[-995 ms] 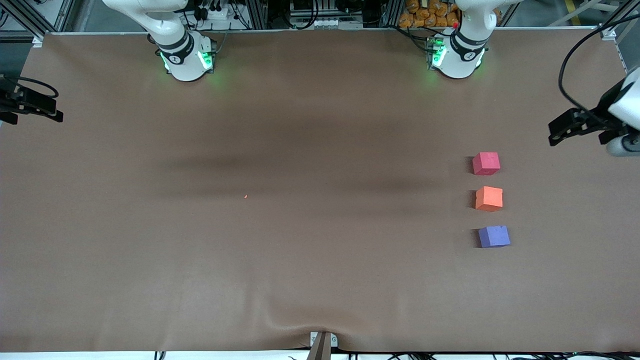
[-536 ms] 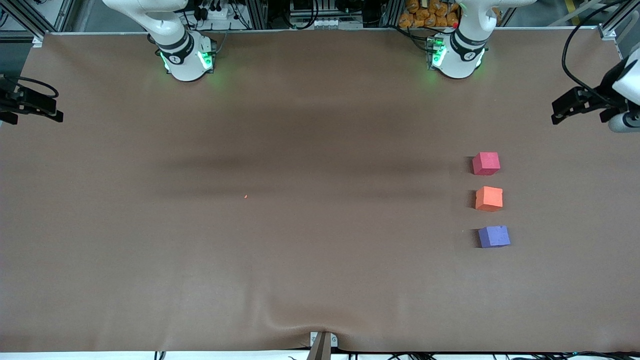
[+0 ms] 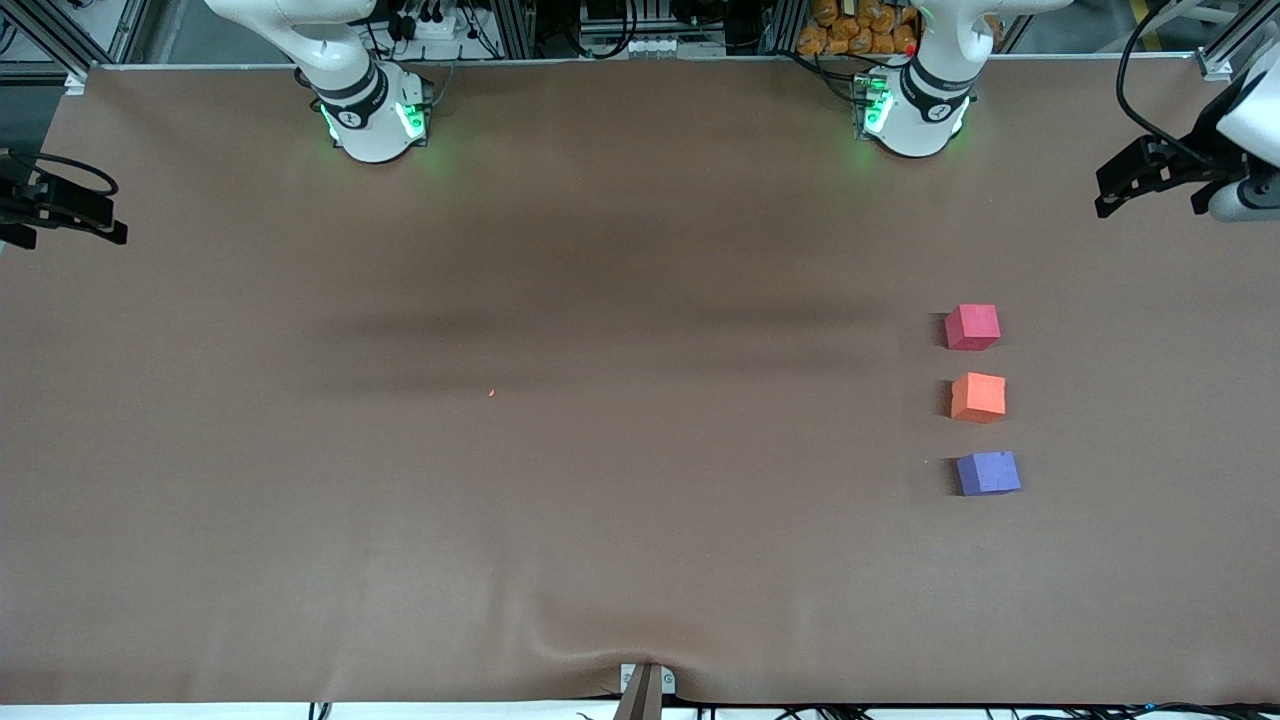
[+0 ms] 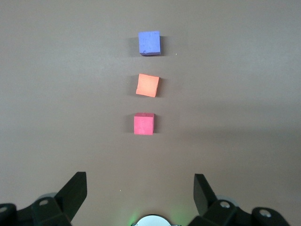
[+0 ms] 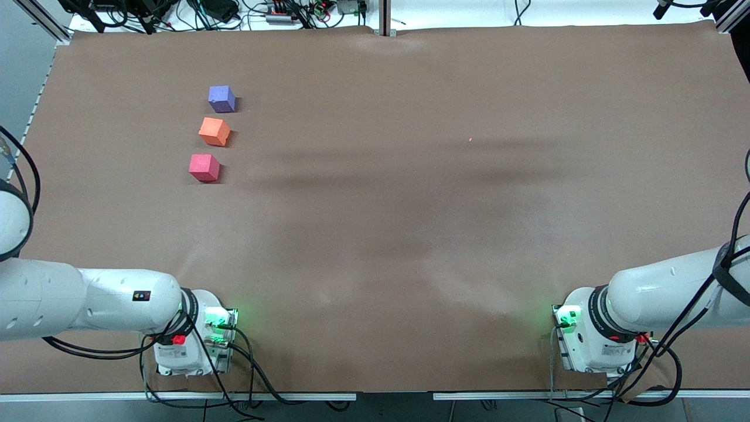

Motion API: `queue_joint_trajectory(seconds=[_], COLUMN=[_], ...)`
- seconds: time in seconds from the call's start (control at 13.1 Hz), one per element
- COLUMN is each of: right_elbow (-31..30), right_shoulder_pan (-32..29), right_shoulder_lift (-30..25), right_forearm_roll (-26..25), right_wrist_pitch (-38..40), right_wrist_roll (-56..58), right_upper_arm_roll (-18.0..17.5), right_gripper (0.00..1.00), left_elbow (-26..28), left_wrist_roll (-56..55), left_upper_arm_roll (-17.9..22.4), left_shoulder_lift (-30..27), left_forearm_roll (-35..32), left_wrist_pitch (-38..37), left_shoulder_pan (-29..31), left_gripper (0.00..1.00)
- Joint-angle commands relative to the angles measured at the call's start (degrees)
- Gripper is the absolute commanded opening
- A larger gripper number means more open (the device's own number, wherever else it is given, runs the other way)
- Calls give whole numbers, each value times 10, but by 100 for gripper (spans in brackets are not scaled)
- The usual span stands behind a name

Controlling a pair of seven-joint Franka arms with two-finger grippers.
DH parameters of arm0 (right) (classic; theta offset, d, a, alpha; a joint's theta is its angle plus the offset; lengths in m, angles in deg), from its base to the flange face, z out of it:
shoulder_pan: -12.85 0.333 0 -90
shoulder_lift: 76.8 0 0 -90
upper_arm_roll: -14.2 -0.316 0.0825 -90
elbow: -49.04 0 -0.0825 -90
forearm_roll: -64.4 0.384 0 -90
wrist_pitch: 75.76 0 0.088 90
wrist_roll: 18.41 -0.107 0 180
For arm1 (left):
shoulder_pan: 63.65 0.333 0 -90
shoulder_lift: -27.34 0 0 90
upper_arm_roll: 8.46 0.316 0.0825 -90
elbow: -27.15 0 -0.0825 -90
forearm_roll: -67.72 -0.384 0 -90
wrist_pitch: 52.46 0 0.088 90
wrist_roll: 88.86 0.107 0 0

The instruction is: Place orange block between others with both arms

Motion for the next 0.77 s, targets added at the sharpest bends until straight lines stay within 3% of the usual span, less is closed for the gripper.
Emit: queue_joint_trajectory(seconds=[0.0,0.69], right_elbow=[2,2], right_shoulder_pan=[1,-2], right_shoulder_lift=[-6,-11], right_forearm_roll=[3,23], right_wrist_pitch=[5,39], right_wrist_roll=[-10,-6], right_upper_arm_roll=[-2,-2], right_gripper=[100,100], left_elbow=[2,-7], left_wrist_roll=[2,6], left_upper_arm_roll=[-7,-5], left_shoulder_lift=[-10,-10], left_forearm_roll=[12,14], left_wrist_pitch=[3,-17], left_shoulder_pan=[10,11], left_gripper=[100,100])
